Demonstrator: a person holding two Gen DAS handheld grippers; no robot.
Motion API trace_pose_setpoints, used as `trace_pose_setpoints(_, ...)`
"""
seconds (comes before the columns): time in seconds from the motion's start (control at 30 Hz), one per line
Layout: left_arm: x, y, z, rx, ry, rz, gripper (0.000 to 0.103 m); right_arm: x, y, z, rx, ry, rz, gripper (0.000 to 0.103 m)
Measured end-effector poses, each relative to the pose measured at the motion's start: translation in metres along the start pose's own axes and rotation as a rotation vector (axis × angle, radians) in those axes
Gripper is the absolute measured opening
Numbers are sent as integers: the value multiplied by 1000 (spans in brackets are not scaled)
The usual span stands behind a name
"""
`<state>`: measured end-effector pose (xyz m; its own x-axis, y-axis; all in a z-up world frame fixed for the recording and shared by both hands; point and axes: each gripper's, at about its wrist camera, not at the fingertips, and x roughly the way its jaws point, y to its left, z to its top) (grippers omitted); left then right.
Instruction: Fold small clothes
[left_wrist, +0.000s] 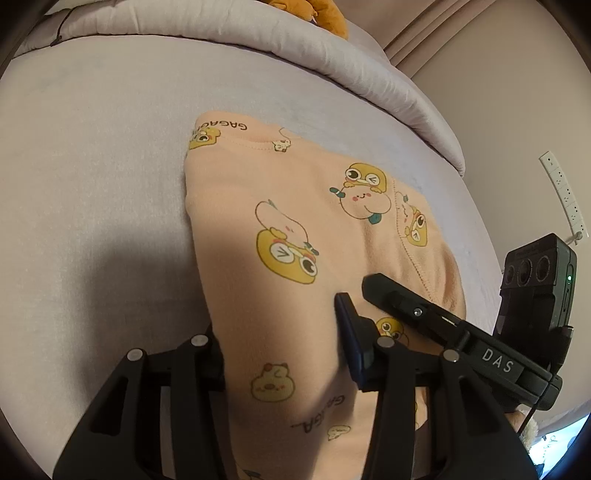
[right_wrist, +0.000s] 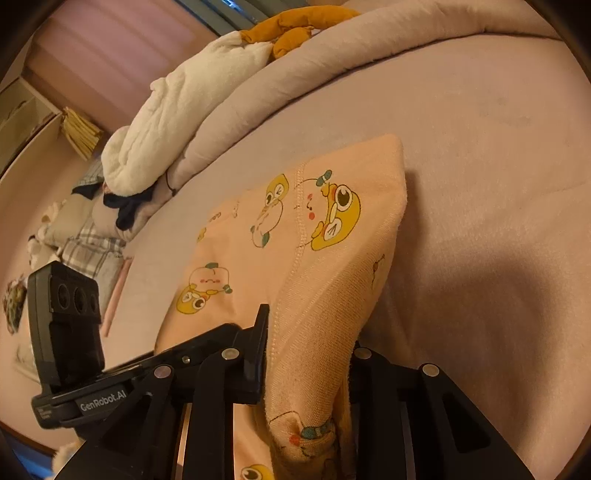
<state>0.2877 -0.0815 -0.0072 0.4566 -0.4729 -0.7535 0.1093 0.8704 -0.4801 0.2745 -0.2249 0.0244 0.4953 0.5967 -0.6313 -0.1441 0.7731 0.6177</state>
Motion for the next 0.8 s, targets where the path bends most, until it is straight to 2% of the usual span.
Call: trace_pose_setpoints(0.8,-2,2,-3,22,-1,17,47,1,0,-3,8,-5,5,27)
